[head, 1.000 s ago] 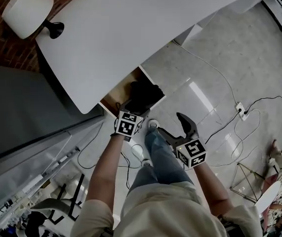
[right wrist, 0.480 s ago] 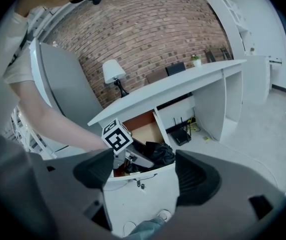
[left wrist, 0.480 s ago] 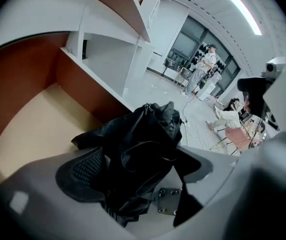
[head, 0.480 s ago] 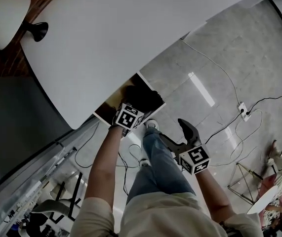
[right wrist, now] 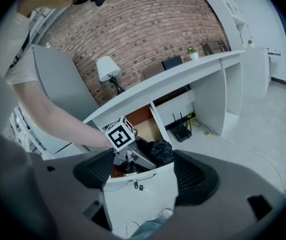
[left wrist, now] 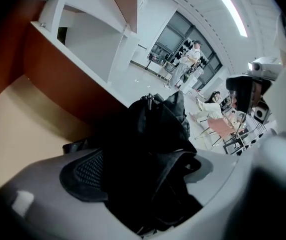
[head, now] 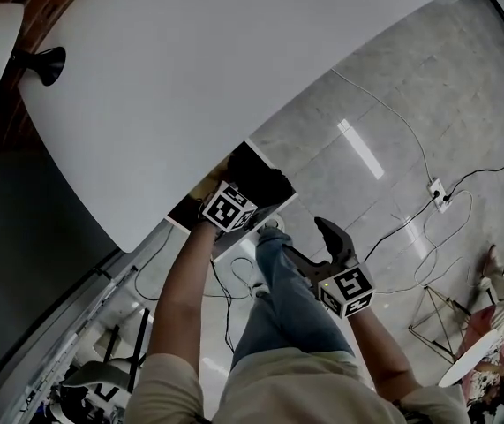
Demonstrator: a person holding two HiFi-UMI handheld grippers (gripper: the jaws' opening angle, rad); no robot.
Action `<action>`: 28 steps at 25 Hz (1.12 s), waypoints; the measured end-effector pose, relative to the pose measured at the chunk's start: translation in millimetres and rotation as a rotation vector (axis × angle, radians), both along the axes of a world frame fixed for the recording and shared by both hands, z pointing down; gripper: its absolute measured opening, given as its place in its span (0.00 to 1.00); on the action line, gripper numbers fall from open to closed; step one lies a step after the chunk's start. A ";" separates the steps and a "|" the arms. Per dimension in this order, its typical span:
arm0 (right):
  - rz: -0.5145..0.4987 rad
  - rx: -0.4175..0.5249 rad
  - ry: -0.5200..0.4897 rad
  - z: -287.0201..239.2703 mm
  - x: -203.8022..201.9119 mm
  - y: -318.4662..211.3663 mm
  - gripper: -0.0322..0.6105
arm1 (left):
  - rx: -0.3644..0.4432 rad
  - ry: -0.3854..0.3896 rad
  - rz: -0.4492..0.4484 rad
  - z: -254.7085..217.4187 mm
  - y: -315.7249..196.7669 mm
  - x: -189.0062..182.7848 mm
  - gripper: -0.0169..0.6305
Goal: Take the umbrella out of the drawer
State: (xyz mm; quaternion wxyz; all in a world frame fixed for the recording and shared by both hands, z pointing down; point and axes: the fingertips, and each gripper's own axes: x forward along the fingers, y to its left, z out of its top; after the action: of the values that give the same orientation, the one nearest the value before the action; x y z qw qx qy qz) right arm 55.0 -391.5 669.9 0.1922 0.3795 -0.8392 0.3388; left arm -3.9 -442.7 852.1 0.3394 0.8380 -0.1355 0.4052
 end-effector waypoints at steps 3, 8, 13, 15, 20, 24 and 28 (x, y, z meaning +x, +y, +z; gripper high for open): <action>0.002 -0.012 0.000 2.9 -1.0 0.3 0.62 | -0.025 0.021 0.054 -2.3 5.4 6.4 0.57; -0.003 -0.027 0.010 2.6 -1.9 3.1 0.62 | -0.014 0.001 0.095 -4.1 11.0 9.0 0.44; -0.003 0.008 0.017 -7.8 -7.8 4.0 0.62 | 0.074 -0.052 0.074 -8.5 11.5 -0.3 0.38; -0.008 0.017 0.018 -14.1 -11.1 8.8 0.62 | 0.099 -0.071 0.042 -17.1 10.9 -7.4 0.37; -0.009 0.045 0.015 -33.4 -21.3 25.9 0.62 | 0.177 -0.065 -0.029 -50.6 10.7 -24.7 0.36; -0.015 0.086 0.018 -54.3 -26.9 40.2 0.62 | 0.249 -0.039 -0.096 -87.4 13.5 -32.6 0.36; -0.030 0.133 0.025 -78.6 -32.1 60.4 0.62 | 0.323 -0.005 -0.137 -128.2 26.9 -37.0 0.35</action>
State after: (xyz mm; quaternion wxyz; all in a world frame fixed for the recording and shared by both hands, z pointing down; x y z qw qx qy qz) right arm 22.9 -331.1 591.4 0.1821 0.3832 -0.8628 0.2748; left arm -41.0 -415.9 723.9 0.2268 0.8694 -0.2566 0.3561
